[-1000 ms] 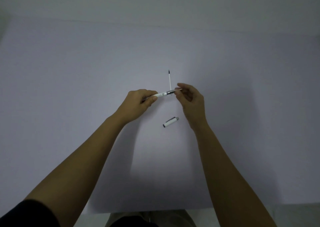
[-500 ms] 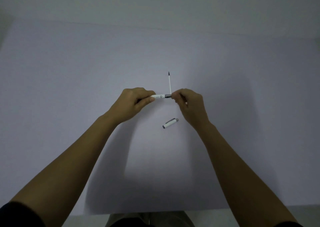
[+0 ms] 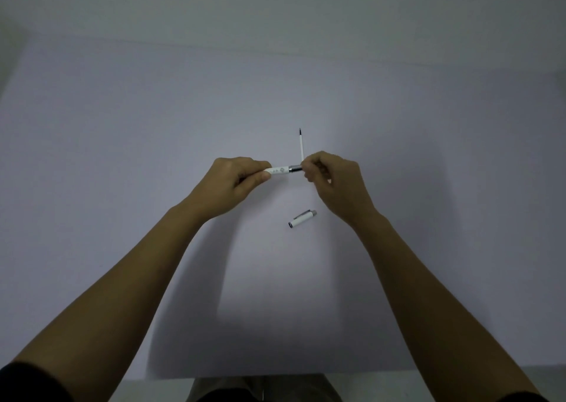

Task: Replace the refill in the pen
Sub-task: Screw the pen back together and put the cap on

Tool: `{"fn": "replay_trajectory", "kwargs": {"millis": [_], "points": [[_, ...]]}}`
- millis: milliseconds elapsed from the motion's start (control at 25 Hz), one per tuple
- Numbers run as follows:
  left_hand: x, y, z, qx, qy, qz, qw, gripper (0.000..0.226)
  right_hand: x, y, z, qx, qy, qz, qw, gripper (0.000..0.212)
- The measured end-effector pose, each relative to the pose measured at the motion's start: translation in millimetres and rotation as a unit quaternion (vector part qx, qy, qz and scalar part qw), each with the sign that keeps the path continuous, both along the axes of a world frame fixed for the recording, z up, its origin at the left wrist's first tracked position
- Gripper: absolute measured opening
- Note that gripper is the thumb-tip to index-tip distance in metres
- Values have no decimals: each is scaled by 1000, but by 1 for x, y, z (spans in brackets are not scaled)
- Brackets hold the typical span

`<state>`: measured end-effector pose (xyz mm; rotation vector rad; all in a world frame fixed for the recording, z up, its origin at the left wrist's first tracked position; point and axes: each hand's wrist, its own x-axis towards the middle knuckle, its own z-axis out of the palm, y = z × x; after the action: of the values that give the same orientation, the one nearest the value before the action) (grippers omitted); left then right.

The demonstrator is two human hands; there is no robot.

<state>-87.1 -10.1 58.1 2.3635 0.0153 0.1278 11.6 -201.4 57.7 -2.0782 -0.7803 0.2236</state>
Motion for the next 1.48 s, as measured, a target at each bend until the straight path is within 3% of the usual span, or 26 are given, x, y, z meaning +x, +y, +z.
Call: {"fn": "replay_trajectory", "kwargs": {"millis": [120, 240, 440, 560, 760, 880, 1080, 1160, 1280, 1360, 1480], "points": [[-3, -2, -1, -15, 0, 4, 1000, 15, 2, 4, 1, -35, 0, -6, 999, 28], [-4, -4, -2, -14, 6, 13, 1000, 18, -3, 8, 0, -5, 36, -15, 999, 10], [-5, -4, 0, -12, -2, 22, 1000, 20, -4, 4, 1, 36, 28, -8, 999, 6], [-7, -5, 0, -9, -13, 18, 1000, 19, 0, 4, 3, -1, 7, -19, 1000, 22], [-9, -8, 0, -9, -14, 29, 999, 19, 3, 1, 7, 15, -29, 39, 999, 8], [-8, -9, 2, -10, -24, 23, 999, 18, 4, 1, 8, -17, -38, 29, 999, 24], [-10, -11, 2, -9, -19, 21, 1000, 18, 2, -5, 8, -9, -24, 64, 998, 6], [-11, -12, 3, -12, -23, 19, 999, 17, 2, -5, 8, -28, -25, 49, 998, 18], [-12, -13, 4, -7, -25, 22, 999, 18, 1, -6, 12, -20, -18, 77, 997, 13], [-11, -13, 5, -8, -25, 21, 999, 18, 2, -5, 12, -28, -60, 88, 994, 10], [-11, -15, 6, -11, -30, 20, 999, 16, 3, -6, 12, -55, -71, 73, 993, 24]]}}
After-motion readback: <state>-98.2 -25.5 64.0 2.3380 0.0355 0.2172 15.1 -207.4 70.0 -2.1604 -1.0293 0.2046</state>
